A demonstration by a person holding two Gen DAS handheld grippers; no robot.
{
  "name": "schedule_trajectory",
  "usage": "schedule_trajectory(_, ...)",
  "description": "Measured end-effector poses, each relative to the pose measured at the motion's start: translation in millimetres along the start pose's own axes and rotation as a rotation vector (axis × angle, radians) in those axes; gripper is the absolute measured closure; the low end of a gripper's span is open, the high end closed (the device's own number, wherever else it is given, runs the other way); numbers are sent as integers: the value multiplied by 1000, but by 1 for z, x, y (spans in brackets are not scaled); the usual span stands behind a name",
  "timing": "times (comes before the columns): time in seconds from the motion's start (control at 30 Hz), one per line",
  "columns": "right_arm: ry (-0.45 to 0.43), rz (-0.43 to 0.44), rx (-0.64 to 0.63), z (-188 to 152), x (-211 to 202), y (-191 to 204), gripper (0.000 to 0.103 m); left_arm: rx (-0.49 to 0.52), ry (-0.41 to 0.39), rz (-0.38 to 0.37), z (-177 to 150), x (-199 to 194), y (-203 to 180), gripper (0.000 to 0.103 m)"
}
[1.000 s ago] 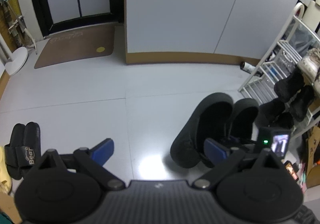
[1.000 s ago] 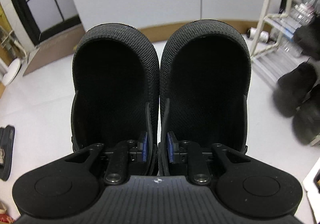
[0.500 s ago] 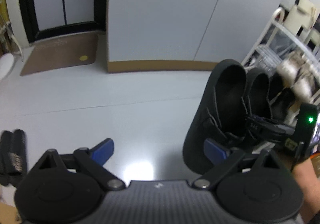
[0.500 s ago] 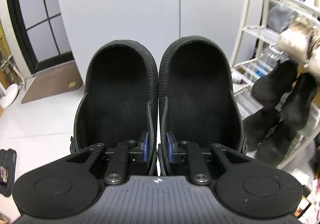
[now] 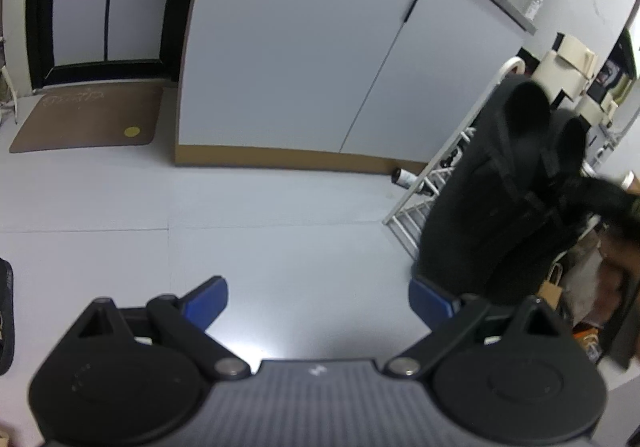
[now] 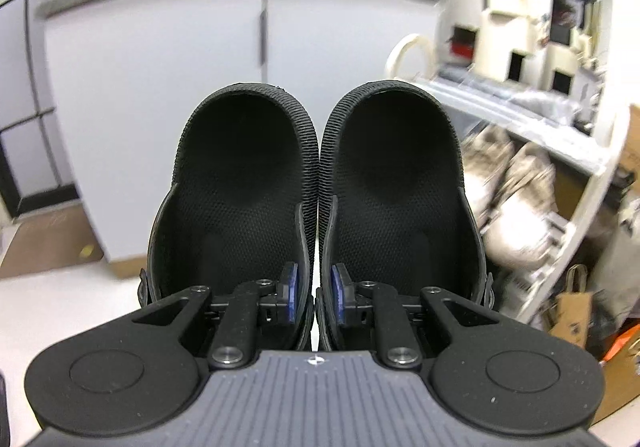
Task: Organize scattered shoes
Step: 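Carry the black clogs with the right tool up to the rack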
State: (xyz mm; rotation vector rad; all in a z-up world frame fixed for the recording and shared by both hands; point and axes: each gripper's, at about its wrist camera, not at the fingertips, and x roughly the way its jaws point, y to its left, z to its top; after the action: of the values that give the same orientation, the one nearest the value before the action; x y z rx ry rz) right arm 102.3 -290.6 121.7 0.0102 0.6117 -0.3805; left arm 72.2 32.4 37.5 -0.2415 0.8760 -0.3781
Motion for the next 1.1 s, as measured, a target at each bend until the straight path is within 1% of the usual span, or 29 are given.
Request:
schedule_trajectory(0.13, -47, -36, 23, 33, -9, -20, 84, 36, -71, -11, 1, -9, -4, 5)
schedule_trajectory(0.2, -70, -52, 34, 48, -13, -30, 84, 68, -108, -1, 4, -10, -7, 5)
schedule_trajectory(0.4, -139, -101, 70, 95, -24, -60, 84, 162, -125, -1, 4, -1, -24, 5)
schedule_trajectory(0.5, -170, -124, 84, 119, -28, -77, 84, 196, -117, -26, 1, 4, -34, 5)
schedule_trajectory(0.6, -192, -146, 85, 134, -32, -88, 84, 221, -116, -49, -2, 7, -43, 5)
schedule_trajectory(0.73, -218, -181, 73, 157, -33, -108, 84, 251, -135, -107, -6, 8, -62, 4)
schedule_trajectory(0.83, -225, -204, 72, 167, -31, -119, 85, 284, -152, -155, -8, 11, -79, 4)
schedule_trajectory(0.97, -227, -232, 97, 182, -25, -138, 85, 319, -177, -226, -9, 17, -106, 4)
schedule_trajectory(1.1, -225, -253, 131, 198, -14, -160, 85, 331, -199, -291, -11, 24, -125, 4)
